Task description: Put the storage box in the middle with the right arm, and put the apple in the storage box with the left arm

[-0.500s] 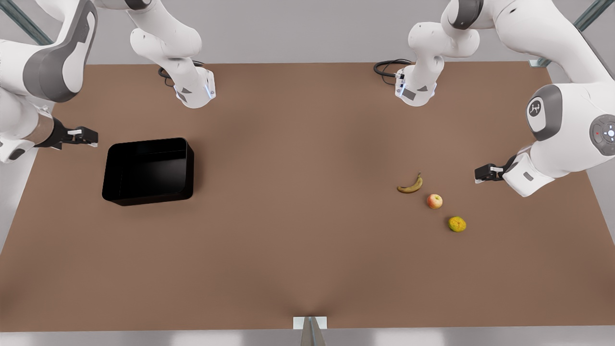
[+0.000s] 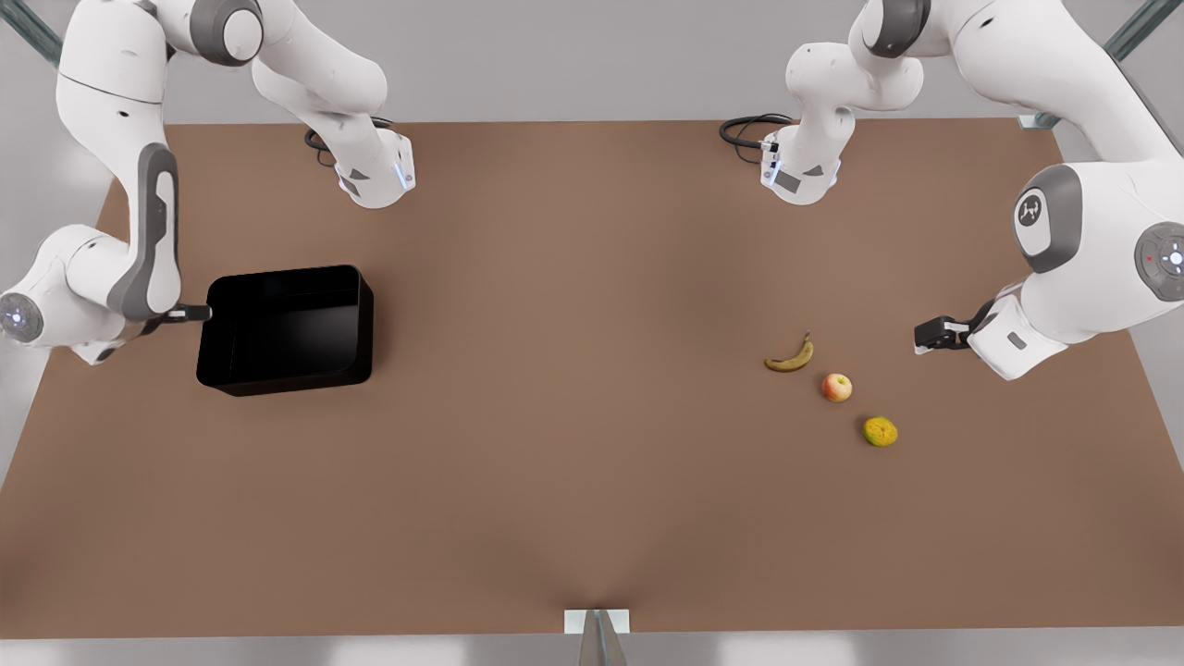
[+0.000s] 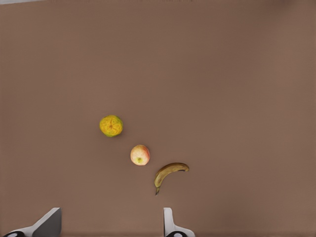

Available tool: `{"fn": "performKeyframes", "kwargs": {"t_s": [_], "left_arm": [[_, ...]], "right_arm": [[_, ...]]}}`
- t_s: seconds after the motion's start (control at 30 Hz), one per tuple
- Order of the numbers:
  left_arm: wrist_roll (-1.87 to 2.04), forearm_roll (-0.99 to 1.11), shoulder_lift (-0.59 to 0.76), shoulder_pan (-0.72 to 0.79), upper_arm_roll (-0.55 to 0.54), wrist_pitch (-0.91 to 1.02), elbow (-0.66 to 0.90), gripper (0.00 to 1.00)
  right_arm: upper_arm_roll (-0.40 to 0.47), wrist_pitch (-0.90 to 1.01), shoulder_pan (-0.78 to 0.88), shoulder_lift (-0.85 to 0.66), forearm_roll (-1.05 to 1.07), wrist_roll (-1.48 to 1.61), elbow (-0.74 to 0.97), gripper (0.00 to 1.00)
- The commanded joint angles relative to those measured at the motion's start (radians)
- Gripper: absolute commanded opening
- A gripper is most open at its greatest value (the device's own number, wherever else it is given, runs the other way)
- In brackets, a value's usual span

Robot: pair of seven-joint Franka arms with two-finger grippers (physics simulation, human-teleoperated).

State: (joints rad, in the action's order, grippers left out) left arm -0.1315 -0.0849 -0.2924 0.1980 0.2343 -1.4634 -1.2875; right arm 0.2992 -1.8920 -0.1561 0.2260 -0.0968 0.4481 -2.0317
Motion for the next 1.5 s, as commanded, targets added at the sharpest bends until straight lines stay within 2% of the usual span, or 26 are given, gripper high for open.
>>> {"fn": "performKeyframes", "kwargs": {"t_s": [0.0,0.07,0.17,0.4,0.43,0.47,0.5,0.53,0.6,0.63,0.83,0.97,1.17,1.3,1.43,1.47], "left_arm": [[-0.008,0.001,0.001,0.000,0.000,0.000,0.000,1.00],[-0.008,0.001,0.001,0.000,0.000,0.000,0.000,1.00],[-0.008,0.001,0.001,0.000,0.000,0.000,0.000,1.00],[-0.002,0.001,0.004,0.000,0.002,0.031,0.002,1.00],[-0.002,0.001,0.004,0.000,0.005,0.031,0.002,1.00],[-0.002,0.001,0.004,0.000,0.007,0.031,0.002,1.00],[-0.002,0.001,0.004,0.000,0.007,0.031,0.002,1.00],[-0.002,0.001,0.004,0.000,0.005,0.031,0.002,1.00],[-0.002,0.001,0.004,0.000,0.007,0.031,0.002,1.00],[-0.002,0.001,0.004,0.000,0.005,0.031,0.002,1.00],[-0.004,-0.001,0.006,0.000,0.005,0.032,0.002,1.00],[-0.004,0.001,0.006,0.000,0.007,0.032,0.002,1.00],[-0.004,-0.001,0.006,0.000,0.007,0.037,0.002,1.00],[-0.002,-0.001,0.004,0.000,0.005,0.037,0.002,1.00],[0.003,-0.001,0.006,0.001,0.005,0.051,0.002,1.00],[0.004,-0.001,0.004,0.000,0.005,0.052,0.000,1.00]], "right_arm": [[0.001,-0.466,0.006,-0.057,0.029,0.261,-0.104,1.00],[0.005,-0.575,0.004,-0.045,0.034,0.258,-0.170,1.00],[0.021,-0.575,0.003,0.044,0.034,0.253,-0.171,1.00],[0.044,-0.569,-0.005,0.128,0.035,0.253,-0.190,1.00],[0.044,-0.567,-0.003,0.130,0.035,0.253,-0.186,0.91],[0.044,-0.564,-0.002,0.130,0.035,0.251,-0.185,0.66],[0.043,-0.564,-0.002,0.130,0.035,0.250,-0.185,0.58],[0.043,-0.561,0.001,0.130,0.035,0.248,-0.185,0.42],[0.043,-0.512,0.004,0.130,0.035,0.247,-0.159,0.25],[0.043,-0.510,0.004,0.130,0.035,0.248,-0.157,0.22],[0.037,-0.490,0.006,0.127,0.035,0.256,-0.145,0.21],[-0.018,-0.283,0.042,0.082,0.080,0.253,-0.015,0.21],[-0.054,-0.171,0.213,0.042,0.221,0.245,0.162,0.21],[-0.089,-0.171,0.381,0.147,0.279,0.058,0.357,0.21],[-0.091,-0.171,0.578,0.323,0.388,-0.370,0.588,0.21],[-0.127,-0.173,0.584,0.374,0.402,-0.463,0.648,0.21]]}}
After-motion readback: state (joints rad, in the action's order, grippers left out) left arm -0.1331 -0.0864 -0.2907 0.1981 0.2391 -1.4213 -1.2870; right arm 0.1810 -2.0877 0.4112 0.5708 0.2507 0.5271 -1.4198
